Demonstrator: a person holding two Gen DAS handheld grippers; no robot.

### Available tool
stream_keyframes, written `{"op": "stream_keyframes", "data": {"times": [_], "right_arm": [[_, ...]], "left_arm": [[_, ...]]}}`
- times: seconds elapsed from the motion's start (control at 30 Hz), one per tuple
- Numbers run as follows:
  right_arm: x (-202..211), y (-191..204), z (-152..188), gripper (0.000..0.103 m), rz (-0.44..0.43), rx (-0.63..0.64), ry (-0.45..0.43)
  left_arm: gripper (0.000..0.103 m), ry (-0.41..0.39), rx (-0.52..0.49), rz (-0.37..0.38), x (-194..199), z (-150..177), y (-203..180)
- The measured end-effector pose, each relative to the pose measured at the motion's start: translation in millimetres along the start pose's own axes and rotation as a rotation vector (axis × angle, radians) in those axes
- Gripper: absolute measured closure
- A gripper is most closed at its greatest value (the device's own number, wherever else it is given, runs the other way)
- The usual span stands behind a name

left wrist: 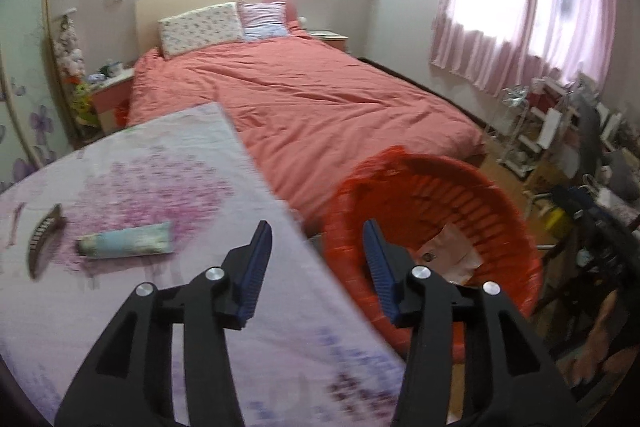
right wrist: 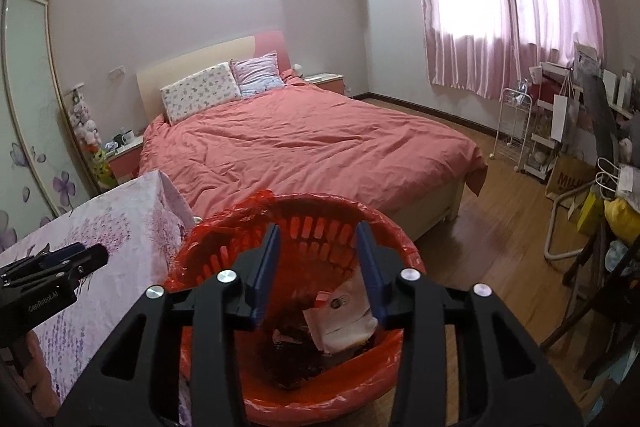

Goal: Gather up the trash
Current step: 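Grasp the brown hair clip with the left tool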

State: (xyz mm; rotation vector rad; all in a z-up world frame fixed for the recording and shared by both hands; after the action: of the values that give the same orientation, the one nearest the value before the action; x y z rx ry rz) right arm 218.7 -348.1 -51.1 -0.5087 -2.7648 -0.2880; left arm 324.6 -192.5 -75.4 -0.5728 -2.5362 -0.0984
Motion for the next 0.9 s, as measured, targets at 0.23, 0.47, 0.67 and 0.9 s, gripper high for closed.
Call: {"op": "stream_keyframes", "data": {"times": [0.23,0.47,0.67,0.9], "right_arm": [[-1.6,21.1,4.0,0.059,-0.042,0.023,0.021],[-0.6,57.3,13.9,0.050,-0.107,0.040,0.056],[-9.1,101.0,32.3,0.049,-0.180,0.085,0.120],[-15.8,142.1,43.3,0.049,-0.243,0.133,0.157]], "left_arm": [[0.046,0.012,0.008,-0.125,13.9,8.5,63.1],[0.040,0.008,0.033,-0.301,31.3,16.6,153.1],[0.039,0.007,0.062,-0.465,42.7,23.5,239.7],[0.039,0.066,0.115,-0.448,23.8,32.0,286.4]]}}
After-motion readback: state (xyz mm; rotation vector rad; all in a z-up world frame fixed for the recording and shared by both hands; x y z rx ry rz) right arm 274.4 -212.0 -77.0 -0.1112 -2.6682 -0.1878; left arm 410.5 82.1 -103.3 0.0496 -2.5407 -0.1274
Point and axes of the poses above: each gripper's, at about its wrist camera, not at the fingertips, and x roughly against the way its jaws point, y to its left, z to its underside, the point moved 6 cm from there along -x, roughly the way its jaws point, and after that the axes turned 10 degrees about -y, right-handed, at the moved point
